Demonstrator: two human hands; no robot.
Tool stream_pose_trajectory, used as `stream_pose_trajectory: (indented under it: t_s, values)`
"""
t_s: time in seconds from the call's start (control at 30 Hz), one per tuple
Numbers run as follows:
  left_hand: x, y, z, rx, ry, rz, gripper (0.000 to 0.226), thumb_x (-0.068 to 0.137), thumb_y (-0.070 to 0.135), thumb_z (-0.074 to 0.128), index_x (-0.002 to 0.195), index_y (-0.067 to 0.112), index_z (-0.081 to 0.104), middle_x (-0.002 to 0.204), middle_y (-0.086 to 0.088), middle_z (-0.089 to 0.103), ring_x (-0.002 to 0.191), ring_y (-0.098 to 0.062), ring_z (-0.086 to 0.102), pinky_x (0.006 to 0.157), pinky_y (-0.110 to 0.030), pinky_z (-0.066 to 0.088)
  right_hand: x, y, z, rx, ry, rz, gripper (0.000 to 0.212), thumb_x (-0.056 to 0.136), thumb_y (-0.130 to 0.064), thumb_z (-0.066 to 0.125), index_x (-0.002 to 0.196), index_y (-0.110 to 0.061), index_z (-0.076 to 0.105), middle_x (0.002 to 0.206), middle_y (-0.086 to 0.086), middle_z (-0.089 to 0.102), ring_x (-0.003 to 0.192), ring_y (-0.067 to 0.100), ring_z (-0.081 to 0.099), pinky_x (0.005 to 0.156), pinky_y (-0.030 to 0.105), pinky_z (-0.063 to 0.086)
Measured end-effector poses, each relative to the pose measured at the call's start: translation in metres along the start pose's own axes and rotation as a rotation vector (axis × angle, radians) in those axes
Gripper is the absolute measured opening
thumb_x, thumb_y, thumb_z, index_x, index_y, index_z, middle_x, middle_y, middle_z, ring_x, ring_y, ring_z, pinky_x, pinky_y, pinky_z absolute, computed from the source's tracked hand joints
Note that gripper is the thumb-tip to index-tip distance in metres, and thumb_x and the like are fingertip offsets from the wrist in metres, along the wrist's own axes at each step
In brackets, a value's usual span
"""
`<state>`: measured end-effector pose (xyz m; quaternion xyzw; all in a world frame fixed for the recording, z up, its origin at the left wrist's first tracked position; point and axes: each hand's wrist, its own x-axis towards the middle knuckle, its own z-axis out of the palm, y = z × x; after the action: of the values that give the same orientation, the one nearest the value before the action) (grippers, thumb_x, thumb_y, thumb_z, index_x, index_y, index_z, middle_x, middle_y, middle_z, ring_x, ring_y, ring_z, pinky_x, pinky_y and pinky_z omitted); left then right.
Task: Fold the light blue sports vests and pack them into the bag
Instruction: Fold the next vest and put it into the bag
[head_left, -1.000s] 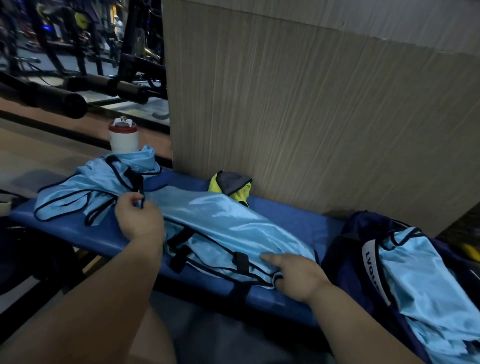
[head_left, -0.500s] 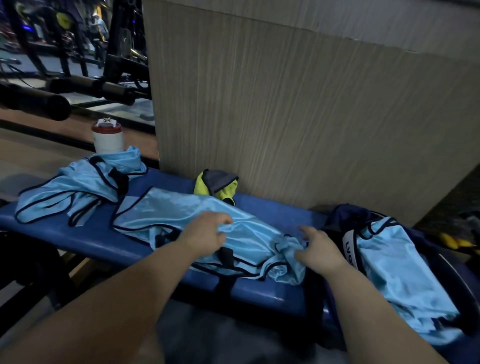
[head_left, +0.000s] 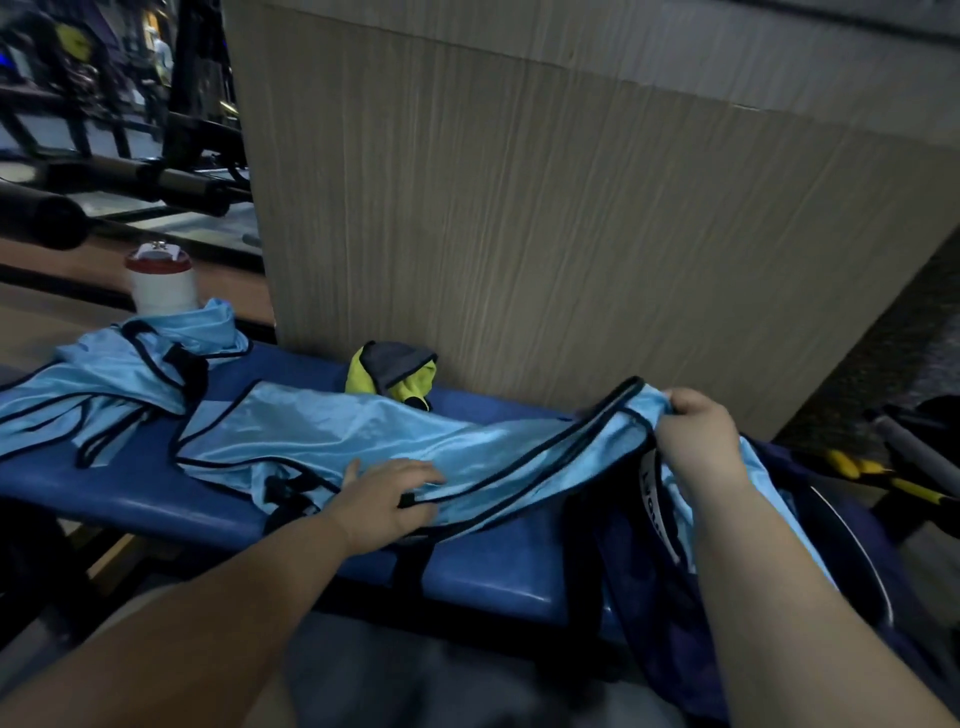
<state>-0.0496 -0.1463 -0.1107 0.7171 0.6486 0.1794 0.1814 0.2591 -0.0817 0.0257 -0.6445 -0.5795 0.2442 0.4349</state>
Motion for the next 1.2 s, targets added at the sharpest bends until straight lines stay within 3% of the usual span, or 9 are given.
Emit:
stream_pose_trajectory:
  t_s: [0.17, 0.33, 0.47, 0.63, 0.73, 0.8, 0.93, 1.03, 1.2]
  values:
    - [-0.005, 0.008, -0.002, 0.006, -0.021, 0.009, 0.058, 0.086, 0.072, 0.037, 0.137, 0.046, 0.044, 0.134, 0.035, 0.030, 0.134, 0.006, 0.019, 0.115, -0.051, -0.006, -0.001, -0.023, -0.013, 0.509, -0.063, 0.002, 0.043, 0.081, 0.012, 0.040, 0.067, -0.021, 0.063, 0.067, 0.010, 0.064, 0.061, 0.024, 0.059, 0.057, 0.034, 0.051]
    - [-0.009, 0.016, -0.013, 0.172, -0.037, 0.049, 0.051, 0.075, 0.069, 0.034, 0.102, 0.034, 0.060, 0.092, 0.014, 0.058, 0.091, -0.005, 0.053, 0.087, -0.032, 0.035, -0.001, -0.002, -0.022, 0.472, -0.117, 0.042, 0.038, 0.087, 0.012, 0.037, 0.069, -0.015, 0.058, 0.062, 0.008, 0.061, 0.048, 0.014, 0.056, 0.040, 0.019, 0.044]
    - [-0.010, 0.025, -0.018, 0.217, -0.133, 0.015, 0.042, 0.088, 0.069, 0.044, 0.100, 0.033, 0.061, 0.083, 0.012, 0.055, 0.083, -0.010, 0.053, 0.074, -0.029, 0.042, 0.006, 0.037, -0.017, 0.399, -0.119, 0.186, 0.025, 0.096, 0.001, 0.043, 0.089, -0.011, 0.063, 0.097, 0.022, 0.064, 0.073, 0.023, 0.061, 0.071, 0.033, 0.054]
    - [-0.003, 0.042, -0.023, 0.259, -0.081, -0.053, 0.042, 0.100, 0.054, 0.030, 0.092, 0.022, 0.056, 0.091, 0.003, 0.059, 0.086, -0.016, 0.054, 0.077, -0.034, 0.043, 0.006, 0.056, -0.018, 0.471, -0.055, 0.230, 0.020, 0.095, -0.004, 0.049, 0.106, -0.005, 0.065, 0.086, 0.007, 0.065, 0.074, 0.022, 0.061, 0.077, 0.039, 0.053]
    - [0.002, 0.052, -0.021, 0.332, -0.076, -0.135, 0.032, 0.096, 0.048, 0.044, 0.106, 0.019, 0.054, 0.104, -0.001, 0.059, 0.092, -0.021, 0.055, 0.075, -0.033, 0.042, 0.002, 0.055, -0.019, 0.455, -0.034, 0.198, 0.026, 0.094, -0.003, 0.050, 0.116, -0.002, 0.064, 0.090, 0.004, 0.065, 0.081, 0.022, 0.062, 0.090, 0.048, 0.050]
    - [0.001, 0.059, -0.016, 0.361, -0.113, -0.155, 0.048, 0.084, 0.062, 0.055, 0.114, 0.024, 0.052, 0.112, 0.002, 0.057, 0.103, -0.020, 0.055, 0.080, -0.033, 0.042, 0.003, 0.056, -0.018, 0.449, -0.070, 0.205, 0.032, 0.094, 0.002, 0.047, 0.116, -0.010, 0.067, 0.097, 0.010, 0.070, 0.091, 0.030, 0.066, 0.096, 0.048, 0.050]
    - [0.003, 0.062, -0.006, 0.460, -0.164, -0.039, 0.090, 0.074, 0.078, 0.052, 0.149, 0.038, 0.024, 0.156, 0.007, 0.025, 0.143, -0.023, 0.022, 0.112, -0.049, 0.018, 0.004, 0.054, -0.017, 0.577, -0.095, 0.290, 0.028, 0.094, -0.006, 0.049, 0.110, -0.012, 0.071, 0.097, 0.023, 0.072, 0.095, 0.038, 0.068, 0.093, 0.046, 0.053]
    - [0.006, 0.047, -0.001, 0.289, -0.340, -0.148, 0.107, 0.069, 0.084, 0.051, 0.152, 0.042, -0.001, 0.162, 0.015, -0.008, 0.149, -0.023, -0.010, 0.113, -0.061, -0.004, 0.007, 0.050, -0.018, 0.598, -0.115, 0.309, 0.027, 0.095, -0.006, 0.051, 0.115, -0.010, 0.069, 0.098, 0.022, 0.070, 0.091, 0.034, 0.067, 0.089, 0.042, 0.053]
    - [0.006, 0.022, 0.000, 0.341, -0.290, -0.299, 0.099, 0.072, 0.090, 0.032, 0.151, 0.046, -0.009, 0.159, 0.016, -0.021, 0.146, -0.024, -0.025, 0.108, -0.070, -0.010, 0.008, 0.051, -0.021, 0.926, 0.001, 0.412, 0.035, 0.101, -0.019, 0.043, 0.093, -0.013, 0.077, 0.107, 0.011, 0.069, 0.091, 0.023, 0.067, 0.078, 0.036, 0.058]
